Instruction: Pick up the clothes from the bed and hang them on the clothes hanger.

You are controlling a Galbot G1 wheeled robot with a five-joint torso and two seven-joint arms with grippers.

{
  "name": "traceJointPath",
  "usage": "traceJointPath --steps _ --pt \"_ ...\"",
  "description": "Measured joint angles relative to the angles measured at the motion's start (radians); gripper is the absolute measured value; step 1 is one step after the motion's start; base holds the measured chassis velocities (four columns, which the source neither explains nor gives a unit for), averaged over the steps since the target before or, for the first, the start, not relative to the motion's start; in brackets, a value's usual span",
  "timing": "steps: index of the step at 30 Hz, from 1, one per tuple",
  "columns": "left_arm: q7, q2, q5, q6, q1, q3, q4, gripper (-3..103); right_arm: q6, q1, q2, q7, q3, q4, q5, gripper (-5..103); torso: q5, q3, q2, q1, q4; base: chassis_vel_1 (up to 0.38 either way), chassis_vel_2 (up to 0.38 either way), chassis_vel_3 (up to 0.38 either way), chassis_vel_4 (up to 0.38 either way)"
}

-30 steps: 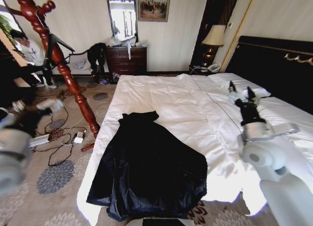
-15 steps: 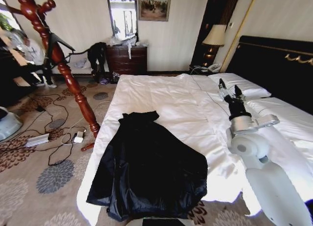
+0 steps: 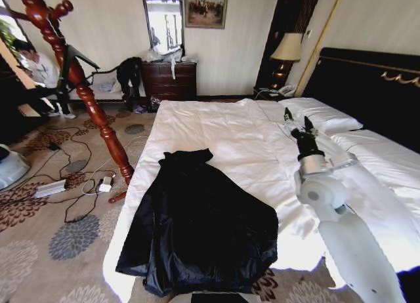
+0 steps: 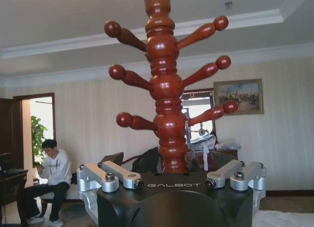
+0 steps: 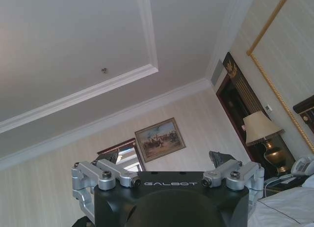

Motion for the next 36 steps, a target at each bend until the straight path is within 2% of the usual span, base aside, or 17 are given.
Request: traceJointPath --steps 3,6,8,11,14,16,19,20,22,24,26,28,29,30,33,34,36 --pt "-0.057 -0.028 0.005 0.020 -0.005 0.016 -0.046 100 0.000 0.000 0.002 0.000 0.001 -0.005 -0.001 100 0.0000 0.000 0.000 0.000 0.0001 0.000 0.000 0.000 0.000" --pt "-0.179 -0.061 0.019 0.030 -0.012 0.031 -0.106 100 0.000 0.004 -0.007 0.002 0.017 -0.005 0.015 100 -0.0005 0.000 0.000 0.000 0.0003 0.000 0.000 0.000 0.000" --pt "-0.277 -0.063 0.037 0.013 -0.013 0.042 -0.142 100 0.000 0.010 -0.022 0.006 0.030 -0.004 0.034 100 -0.0003 0.000 0.000 0.000 0.0004 0.000 0.000 0.000 0.000" --pt "-0.333 -0.054 0.070 -0.013 -0.023 0.043 -0.178 100 0.000 0.016 -0.036 0.009 0.040 -0.013 0.042 100 0.0000 0.000 0.000 0.000 -0.0002 0.000 0.000 0.000 0.000" --pt "-0.322 -0.054 0.118 -0.031 -0.034 0.032 -0.201 100 0.000 0.017 -0.046 0.012 0.044 -0.022 0.045 100 0.0003 0.000 0.000 0.000 -0.0001 0.000 0.000 0.000 0.000" --pt "-0.238 -0.089 0.186 -0.051 -0.058 0.001 -0.217 100 0.004 0.011 -0.059 0.012 0.049 -0.036 0.045 100 0.0007 0.000 0.000 0.000 -0.0002 0.000 0.000 0.000 0.000" --pt "-0.188 -0.130 0.218 -0.063 -0.079 -0.016 -0.242 100 0.006 0.001 -0.071 0.013 0.055 -0.048 0.045 100 0.0003 0.000 0.000 0.000 0.0005 0.000 0.000 0.000 0.000" --pt "-0.144 -0.195 0.238 -0.070 -0.097 -0.029 -0.285 100 0.007 -0.011 -0.087 0.014 0.064 -0.058 0.048 100 0.0008 0.000 0.000 0.000 0.0006 0.000 0.000 0.000 0.000" --pt "-0.114 -0.288 0.281 -0.071 -0.105 -0.040 -0.321 100 0.010 -0.023 -0.105 0.015 0.074 -0.070 0.048 100 -0.0004 0.000 0.000 0.000 -0.0002 0.000 0.000 0.000 0.000" --pt "-0.106 -0.330 0.302 -0.072 -0.106 -0.047 -0.334 100 0.012 -0.025 -0.111 0.015 0.078 -0.074 0.048 100 -0.0003 0.000 0.000 0.000 -0.0005 0.000 0.000 0.000 0.000" --pt "-0.101 -0.472 0.336 -0.081 -0.112 -0.063 -0.366 100 0.012 -0.025 -0.119 0.023 0.084 -0.085 0.049 100 -0.0003 0.000 0.000 0.000 0.0003 0.000 0.000 0.000 0.000" --pt "-0.106 -0.508 0.339 -0.086 -0.118 -0.063 -0.372 100 0.012 -0.024 -0.120 0.026 0.085 -0.088 0.049 100 -0.0006 0.000 0.000 0.000 0.0005 0.000 0.000 0.000 0.000" --pt "-0.125 -0.585 0.342 -0.100 -0.141 -0.053 -0.383 100 0.012 -0.022 -0.122 0.033 0.086 -0.092 0.050 100 -0.0007 0.000 0.000 0.000 0.0013 0.000 0.000 0.000 0.000" --pt "-0.138 -0.664 0.346 -0.116 -0.167 -0.025 -0.390 100 0.011 -0.023 -0.123 0.038 0.087 -0.096 0.050 100 0.0002 0.000 0.000 0.000 0.0009 0.000 0.000 0.000 0.000" --pt "-0.144 -0.790 0.366 -0.137 -0.206 0.062 -0.389 100 0.010 -0.031 -0.125 0.042 0.087 -0.102 0.046 100 -0.0005 0.000 0.000 0.000 -0.0002 0.000 0.000 0.000 0.000" --pt "-0.144 -0.790 0.366 -0.137 -0.206 0.062 -0.389 100 0.010 -0.031 -0.125 0.042 0.087 -0.102 0.046 100 -0.0005 0.000 0.000 0.000 -0.0002 0.000 0.000 0.000 0.000" --pt "-0.127 -0.884 0.413 -0.141 -0.245 0.180 -0.370 100 0.013 -0.041 -0.126 0.040 0.086 -0.112 0.040 100 -0.0001 0.000 0.000 0.000 0.0000 0.000 0.000 0.000 0.000"
